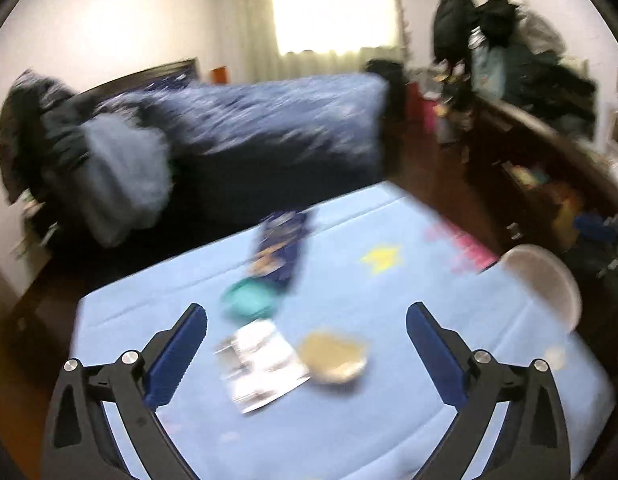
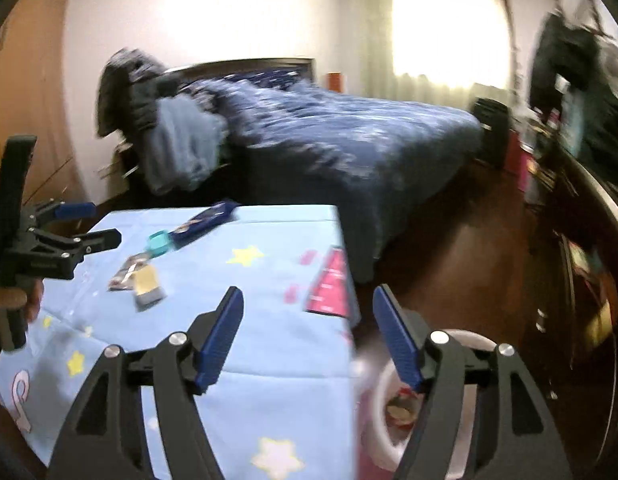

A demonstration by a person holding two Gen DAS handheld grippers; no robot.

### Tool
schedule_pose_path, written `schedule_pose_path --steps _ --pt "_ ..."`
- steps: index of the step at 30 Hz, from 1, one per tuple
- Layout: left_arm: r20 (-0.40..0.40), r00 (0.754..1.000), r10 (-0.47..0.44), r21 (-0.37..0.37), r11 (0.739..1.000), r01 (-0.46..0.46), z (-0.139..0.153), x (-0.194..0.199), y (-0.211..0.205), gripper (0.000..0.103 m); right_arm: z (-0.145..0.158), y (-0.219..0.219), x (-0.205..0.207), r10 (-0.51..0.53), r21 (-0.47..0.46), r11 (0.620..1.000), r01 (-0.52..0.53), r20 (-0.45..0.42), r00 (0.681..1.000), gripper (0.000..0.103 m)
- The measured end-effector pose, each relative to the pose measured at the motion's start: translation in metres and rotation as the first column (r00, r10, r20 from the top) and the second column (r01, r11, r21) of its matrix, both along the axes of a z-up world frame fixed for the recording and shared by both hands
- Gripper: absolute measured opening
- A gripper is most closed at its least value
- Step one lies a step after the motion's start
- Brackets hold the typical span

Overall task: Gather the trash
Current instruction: 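Move both tools back over the table toward the pill blister and yellow box, then grasp the silver pill blister with the left gripper while the right gripper grasps the yellow butter box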

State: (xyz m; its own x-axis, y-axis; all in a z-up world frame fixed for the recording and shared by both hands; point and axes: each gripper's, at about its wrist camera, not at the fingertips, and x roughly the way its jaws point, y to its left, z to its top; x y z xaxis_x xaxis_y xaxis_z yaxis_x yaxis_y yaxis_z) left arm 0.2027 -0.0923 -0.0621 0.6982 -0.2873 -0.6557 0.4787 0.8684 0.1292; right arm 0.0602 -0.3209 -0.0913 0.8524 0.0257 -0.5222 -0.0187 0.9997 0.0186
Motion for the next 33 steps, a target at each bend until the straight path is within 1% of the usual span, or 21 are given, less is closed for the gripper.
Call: schedule_pose_path --steps 1,4,8,9,10,13,16,17,19,20,22,25,28,32,33 --pt "-0.012 1.000 0.011 0.017 1.000 -0.011 -0.005 0.003 0.011 0.099 0.000 0.009 0.005 0.021 -0.003 1.000 -0.021 -0.007 1.000 0.069" --pt "-0.061 0.993 0.104 0.048 0.994 -0.101 -0.022 0.022 0.043 0.099 -0.001 0.035 0.019 0.076 -0.009 0.997 -0.077 -0.023 0.997 0.069" --pt "-0.116 0.973 0.200 0.021 0.980 -0.198 -0.037 0.046 0.054 0.099 -0.003 0.059 0.033 0.119 -0.011 0.993 -0.119 -0.034 0.992 0.069" --pt "-0.132 0.966 0.222 0.020 0.975 -0.221 -0.041 0.054 0.053 0.099 -0.004 0.063 0.035 0.127 -0.009 0.992 -0.127 -0.035 0.991 0.069" --pt "-0.144 0.959 0.246 0.038 0.969 -0.243 -0.045 0.062 0.048 0.099 -0.004 0.066 0.037 0.134 -0.008 0.991 -0.135 -0.036 0.990 0.069" --pt "-0.179 0.946 0.271 0.072 0.962 -0.262 -0.057 0.081 0.035 0.099 -0.004 0.068 0.039 0.141 -0.007 0.990 -0.141 -0.035 0.989 0.069" --pt "-0.213 0.930 0.300 0.102 0.953 -0.284 -0.067 0.092 0.027 0.099 -0.004 0.059 0.039 0.134 0.002 0.991 -0.134 -0.032 0.990 0.069" --pt "-0.234 0.921 0.312 0.107 0.950 -0.294 -0.071 0.098 0.024 0.099 -0.004 0.057 0.039 0.133 0.005 0.991 -0.132 -0.032 0.991 0.069" --pt "-0.260 0.911 0.320 0.106 0.947 -0.302 -0.075 0.103 0.023 0.099 -0.004 0.052 0.038 0.126 0.010 0.992 -0.126 -0.029 0.992 0.069" --pt "-0.283 0.902 0.327 0.118 0.945 -0.306 -0.079 0.106 0.021 0.099 -0.005 0.049 0.038 0.121 0.012 0.993 -0.121 -0.028 0.992 0.069" --pt "-0.301 0.895 0.328 0.128 0.944 -0.303 -0.083 0.108 0.021 0.099 -0.005 0.045 0.037 0.117 0.017 0.993 -0.117 -0.027 0.993 0.069" --pt "-0.324 0.888 0.326 0.120 0.945 -0.304 -0.084 0.107 0.028 0.099 -0.005 0.042 0.036 0.110 0.024 0.994 -0.110 -0.026 0.994 0.069" --pt "-0.302 0.889 0.344 0.151 0.938 -0.311 -0.082 0.101 0.037 0.099 -0.004 0.044 0.037 0.118 0.024 0.993 -0.118 -0.023 0.993 0.070" --pt "-0.224 0.886 0.406 0.224 0.906 -0.358 -0.078 0.087 0.062 0.099 -0.002 0.056 0.036 0.143 0.014 0.990 -0.143 -0.019 0.990 0.070" --pt "-0.217 0.885 0.411 0.218 0.904 -0.367 -0.077 0.085 0.069 0.099 -0.002 0.059 0.037 0.149 0.012 0.989 -0.149 -0.018 0.989 0.070"
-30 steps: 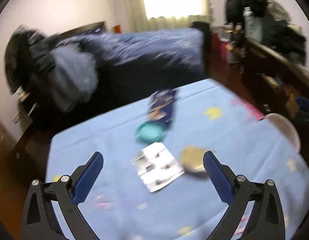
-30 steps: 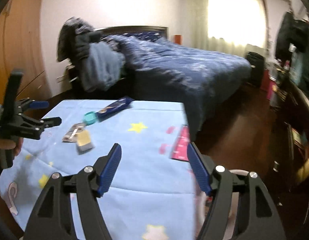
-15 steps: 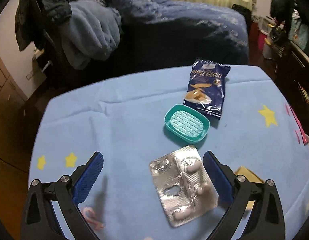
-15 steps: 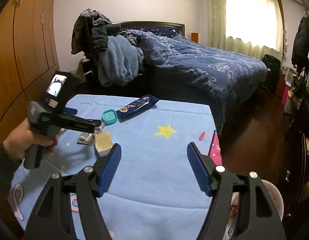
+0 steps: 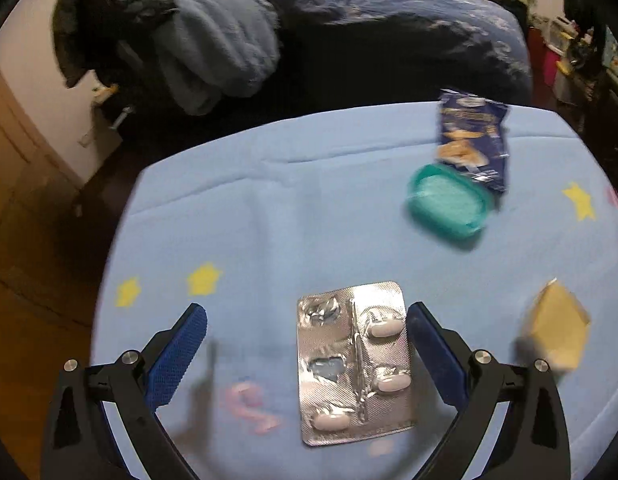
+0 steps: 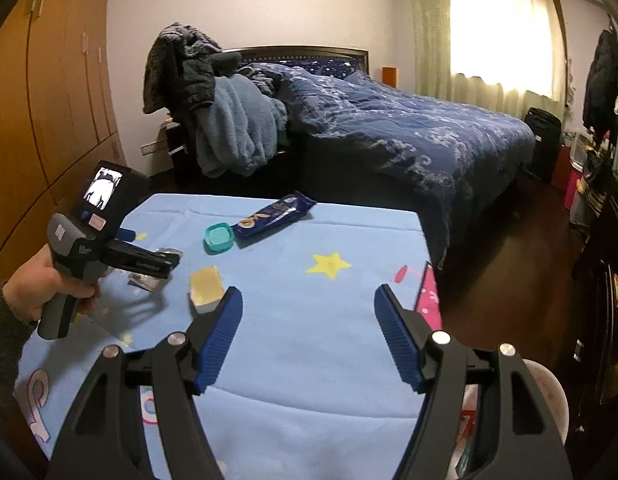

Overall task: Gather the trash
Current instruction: 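Grasp the silver pill blister with the left gripper while the right gripper grasps the yellow butter box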

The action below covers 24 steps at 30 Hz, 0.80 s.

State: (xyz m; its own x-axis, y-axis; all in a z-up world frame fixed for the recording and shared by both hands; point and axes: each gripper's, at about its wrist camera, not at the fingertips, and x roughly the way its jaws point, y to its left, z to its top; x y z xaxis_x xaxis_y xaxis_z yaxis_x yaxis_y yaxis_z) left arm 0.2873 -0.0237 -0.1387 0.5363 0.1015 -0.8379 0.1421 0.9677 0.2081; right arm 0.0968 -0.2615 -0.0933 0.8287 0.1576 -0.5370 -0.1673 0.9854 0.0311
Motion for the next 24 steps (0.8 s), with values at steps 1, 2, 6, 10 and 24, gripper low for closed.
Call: schedule_pose_path --steps 1,2,6,10,24 --pt "0.018 1.000 -0.016 -0.045 0.999 0.017 0.004 -0.004 0.007 0.099 0.000 0.003 0.000 0.006 -0.001 1.000 -0.006 0.001 1.000 0.070" --pt "0.021 0.999 -0.031 -0.081 0.996 0.032 0.006 -0.006 0.011 0.099 0.000 0.006 0.001 0.012 -0.001 1.000 -0.012 0.001 1.000 0.070" --pt "0.008 0.995 -0.101 -0.177 0.979 0.101 0.009 -0.012 0.006 0.099 0.000 0.019 0.006 0.032 -0.001 0.999 -0.032 -0.004 0.999 0.071" --pt "-0.009 0.993 -0.114 -0.151 0.982 0.111 0.001 -0.007 -0.006 0.099 0.001 0.029 0.009 0.045 -0.013 0.999 -0.045 -0.004 0.999 0.071" --pt "0.035 0.995 -0.089 -0.185 0.978 0.094 -0.004 -0.012 0.008 0.056 -0.012 0.060 0.055 0.066 -0.054 0.996 -0.071 -0.080 0.995 0.071"
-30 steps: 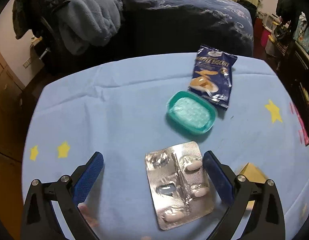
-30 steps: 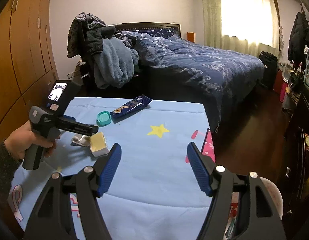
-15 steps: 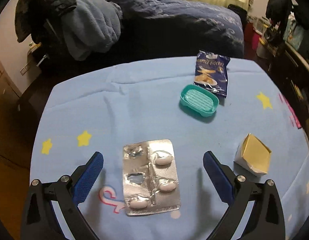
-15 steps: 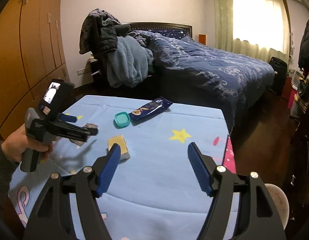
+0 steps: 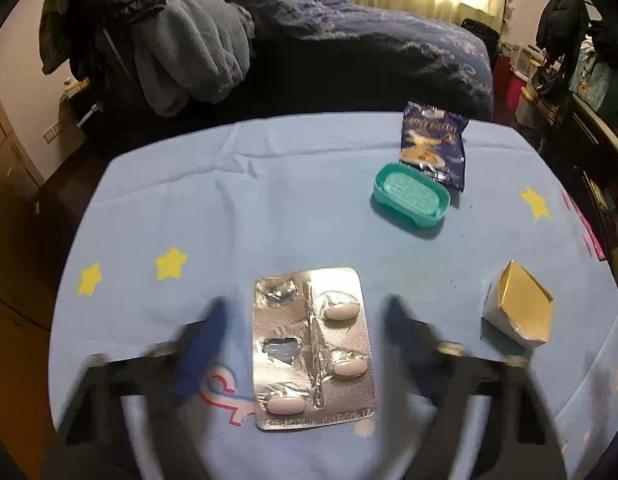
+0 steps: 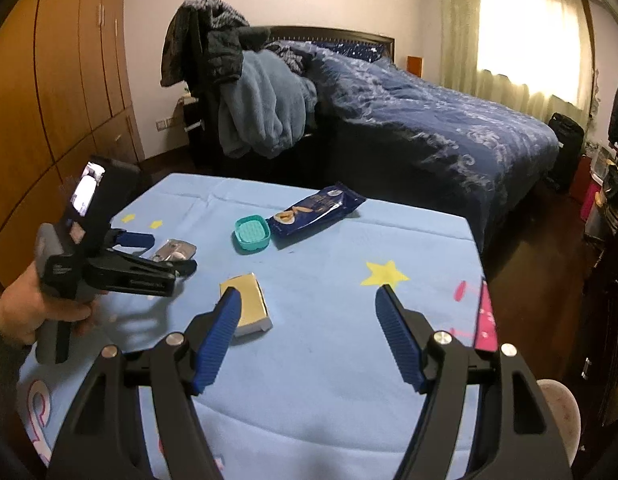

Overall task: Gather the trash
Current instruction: 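Grasp the silver pill blister with the left gripper while the right gripper grasps the yellow butter box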

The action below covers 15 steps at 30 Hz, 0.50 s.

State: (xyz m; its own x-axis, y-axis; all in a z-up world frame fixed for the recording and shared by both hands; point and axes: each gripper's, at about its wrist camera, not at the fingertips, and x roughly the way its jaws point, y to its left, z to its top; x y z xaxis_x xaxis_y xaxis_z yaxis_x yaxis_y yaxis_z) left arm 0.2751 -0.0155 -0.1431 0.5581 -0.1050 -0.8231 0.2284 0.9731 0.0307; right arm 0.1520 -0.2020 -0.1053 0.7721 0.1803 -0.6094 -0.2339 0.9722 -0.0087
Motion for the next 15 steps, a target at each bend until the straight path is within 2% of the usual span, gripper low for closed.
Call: schedule_pose_path --steps 5,11,15 --pt "-0.001 1.000 -0.022 -0.004 1.000 0.022 0.001 -0.001 0.006 0.056 -0.016 0.033 0.021 0.060 -0.064 0.996 -0.062 -0.033 0.998 0.071" --pt "0.009 1.000 -0.020 -0.013 1.000 0.020 0.001 -0.004 0.018 0.055 -0.046 0.072 0.051 0.166 -0.185 0.966 -0.180 -0.089 0.982 0.072" --pt "0.007 1.000 -0.024 -0.013 1.000 0.024 0.000 -0.006 0.022 0.055 -0.061 0.078 0.066 0.168 -0.188 0.963 -0.195 -0.151 0.974 0.073"
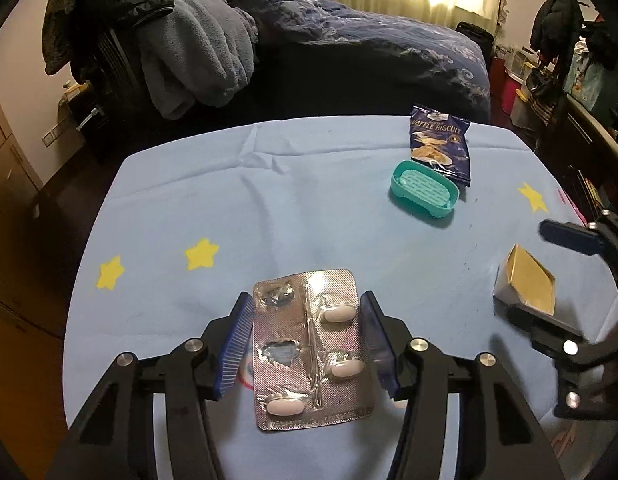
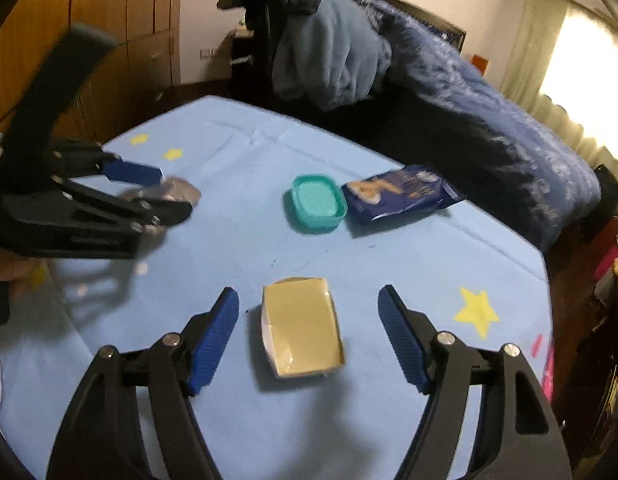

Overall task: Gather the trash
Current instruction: 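Grasp the silver pill blister with the left gripper while the right gripper grasps the yellow butter box, then carry the blister and yellow box over the wastebasket and open both grippers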

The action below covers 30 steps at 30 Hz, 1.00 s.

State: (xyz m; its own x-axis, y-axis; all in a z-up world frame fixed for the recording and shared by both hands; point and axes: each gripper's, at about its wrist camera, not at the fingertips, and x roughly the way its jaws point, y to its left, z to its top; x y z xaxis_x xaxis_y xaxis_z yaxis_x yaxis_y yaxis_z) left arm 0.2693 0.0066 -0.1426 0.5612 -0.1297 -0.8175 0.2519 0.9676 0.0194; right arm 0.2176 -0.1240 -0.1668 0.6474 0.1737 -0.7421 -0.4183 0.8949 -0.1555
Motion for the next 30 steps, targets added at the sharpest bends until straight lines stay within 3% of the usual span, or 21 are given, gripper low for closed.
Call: schedule_pose_path --steps 2,4,5,8,15,22,30 --pt "0.003 1.000 -0.004 0.000 1.000 0.004 0.000 -0.002 0.002 0.055 -0.007 -0.002 0.005 -0.013 0.010 1.000 0.013 -0.046 0.999 0.064" --pt "0.006 1.000 -0.007 0.000 1.000 0.007 0.000 -0.002 0.002 0.055 -0.007 -0.006 0.006 -0.008 0.073 0.997 0.015 -0.088 0.996 0.045" --pt "0.008 1.000 -0.005 0.002 1.000 0.005 0.000 -0.002 0.002 0.055 -0.006 -0.007 0.006 -0.007 0.088 0.996 0.016 -0.105 0.994 0.042" --pt "0.012 1.000 0.002 0.003 1.000 -0.002 -0.001 -0.002 0.001 0.055 -0.006 -0.005 0.003 -0.020 0.072 0.997 0.027 -0.098 0.995 0.041" --pt "0.025 1.000 0.015 -0.018 1.000 -0.014 0.000 -0.008 0.004 0.053 0.009 -0.020 -0.012 -0.036 0.155 0.987 0.047 -0.073 0.997 0.041" --pt "0.073 0.997 0.023 -0.040 0.999 -0.020 0.023 -0.023 0.004 0.053 0.027 -0.045 -0.040 -0.060 0.193 0.979 0.066 -0.038 0.997 0.041" --pt "0.136 0.986 -0.096 -0.046 0.994 0.103 0.057 -0.048 -0.053 0.053 0.046 -0.114 -0.091 -0.192 0.292 0.939 0.183 0.001 0.981 0.042"
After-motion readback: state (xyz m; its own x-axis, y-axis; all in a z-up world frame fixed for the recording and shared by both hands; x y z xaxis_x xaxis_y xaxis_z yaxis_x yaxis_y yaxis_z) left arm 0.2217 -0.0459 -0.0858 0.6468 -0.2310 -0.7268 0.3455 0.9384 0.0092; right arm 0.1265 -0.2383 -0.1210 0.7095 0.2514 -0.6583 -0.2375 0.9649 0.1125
